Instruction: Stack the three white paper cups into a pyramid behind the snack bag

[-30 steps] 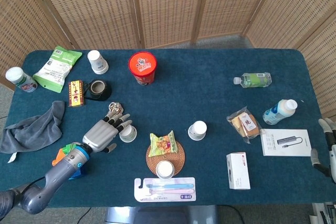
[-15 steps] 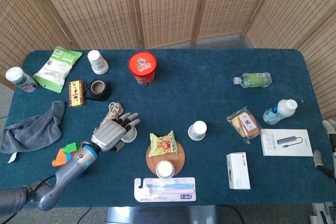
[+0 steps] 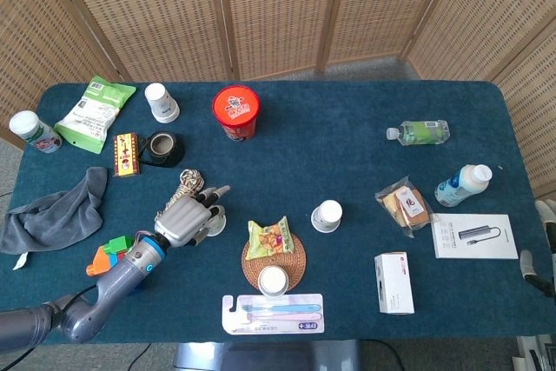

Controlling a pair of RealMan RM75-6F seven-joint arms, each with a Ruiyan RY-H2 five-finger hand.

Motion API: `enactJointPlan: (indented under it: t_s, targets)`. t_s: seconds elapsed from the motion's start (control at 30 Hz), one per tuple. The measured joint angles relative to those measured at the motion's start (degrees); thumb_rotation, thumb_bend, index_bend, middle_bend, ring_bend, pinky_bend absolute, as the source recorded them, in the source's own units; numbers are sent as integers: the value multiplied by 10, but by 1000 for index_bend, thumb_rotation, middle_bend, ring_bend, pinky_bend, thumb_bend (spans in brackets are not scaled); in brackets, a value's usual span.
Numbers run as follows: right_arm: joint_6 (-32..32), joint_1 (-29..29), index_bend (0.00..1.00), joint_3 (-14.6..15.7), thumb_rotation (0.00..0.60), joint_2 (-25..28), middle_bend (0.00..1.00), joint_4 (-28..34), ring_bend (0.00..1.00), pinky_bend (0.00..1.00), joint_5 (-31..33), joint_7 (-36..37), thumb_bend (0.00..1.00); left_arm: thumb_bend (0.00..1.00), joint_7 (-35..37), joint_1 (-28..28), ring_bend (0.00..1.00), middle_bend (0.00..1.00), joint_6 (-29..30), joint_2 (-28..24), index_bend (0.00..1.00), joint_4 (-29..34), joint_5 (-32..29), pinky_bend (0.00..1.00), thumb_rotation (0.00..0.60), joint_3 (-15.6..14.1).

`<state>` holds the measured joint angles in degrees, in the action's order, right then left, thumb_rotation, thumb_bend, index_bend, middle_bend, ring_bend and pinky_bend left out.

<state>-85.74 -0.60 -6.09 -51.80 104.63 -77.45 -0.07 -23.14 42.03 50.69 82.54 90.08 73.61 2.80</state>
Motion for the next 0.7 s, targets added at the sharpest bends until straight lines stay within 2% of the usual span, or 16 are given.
enactJointPlan:
  t_s: [0.13, 0.43, 0.7]
  targets:
    - [-1, 1, 0, 0, 600, 0, 0, -1, 0, 0, 1, 3, 534, 522, 4, 2, 281, 207, 2, 3, 421, -5, -1, 630, 600, 3]
    - [-2, 3, 0, 0, 600, -1, 0, -3, 0, 0, 1, 9, 531, 538, 8, 4, 325, 254, 11, 7, 481, -13, 1, 664, 600, 7]
    - [1, 3, 0, -1, 600, -2, 0, -5, 0, 0, 1, 12, 530, 541, 31, 3, 333, 261, 17, 11, 495, -21, 1, 673, 600, 14]
